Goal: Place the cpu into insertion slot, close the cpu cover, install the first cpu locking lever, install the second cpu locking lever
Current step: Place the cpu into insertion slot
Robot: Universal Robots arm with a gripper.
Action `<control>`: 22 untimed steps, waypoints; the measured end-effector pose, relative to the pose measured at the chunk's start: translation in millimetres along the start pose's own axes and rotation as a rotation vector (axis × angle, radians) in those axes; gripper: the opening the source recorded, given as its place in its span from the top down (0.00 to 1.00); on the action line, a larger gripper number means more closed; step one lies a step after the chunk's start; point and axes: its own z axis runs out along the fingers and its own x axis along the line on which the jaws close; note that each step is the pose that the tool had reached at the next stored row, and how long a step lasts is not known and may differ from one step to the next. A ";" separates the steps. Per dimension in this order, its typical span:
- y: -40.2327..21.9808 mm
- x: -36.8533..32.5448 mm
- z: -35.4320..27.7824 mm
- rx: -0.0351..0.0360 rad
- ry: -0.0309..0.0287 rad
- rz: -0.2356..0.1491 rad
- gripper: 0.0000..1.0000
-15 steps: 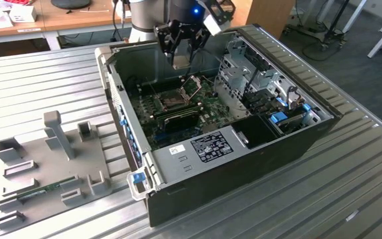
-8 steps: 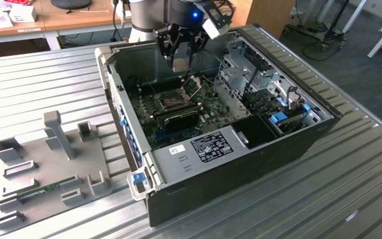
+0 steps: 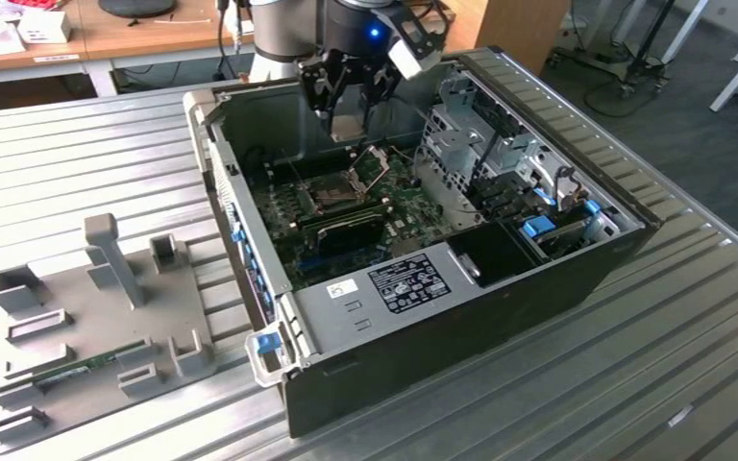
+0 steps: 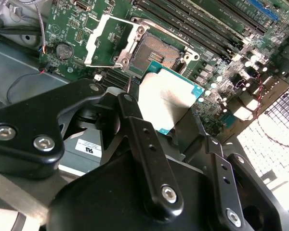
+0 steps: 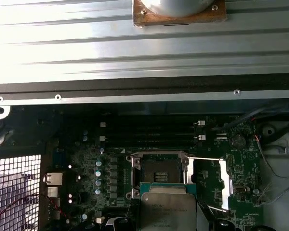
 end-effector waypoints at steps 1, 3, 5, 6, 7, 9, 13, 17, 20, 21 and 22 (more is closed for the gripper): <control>-0.1 0.2 0.6 -0.0002 -0.0001 0.000 0.46; -0.2 0.6 2.1 -0.0008 -0.0005 -0.001 0.46; -0.3 0.7 2.6 -0.0012 -0.0004 -0.002 0.46; -0.3 0.7 2.6 -0.0012 -0.0004 -0.002 0.46; -0.3 0.7 2.6 -0.0011 -0.0004 -0.002 0.46; -0.3 1.1 3.2 -0.0013 -0.0005 -0.002 0.46; -0.3 1.1 3.6 -0.0015 -0.0006 -0.002 0.46; -0.6 1.1 6.3 -0.0014 -0.0005 -0.002 0.46; -0.9 1.0 9.0 -0.0014 -0.0005 -0.002 0.46; -1.0 1.0 10.0 -0.0013 -0.0005 -0.002 0.46; -1.1 1.0 11.4 -0.0013 -0.0005 -0.002 0.46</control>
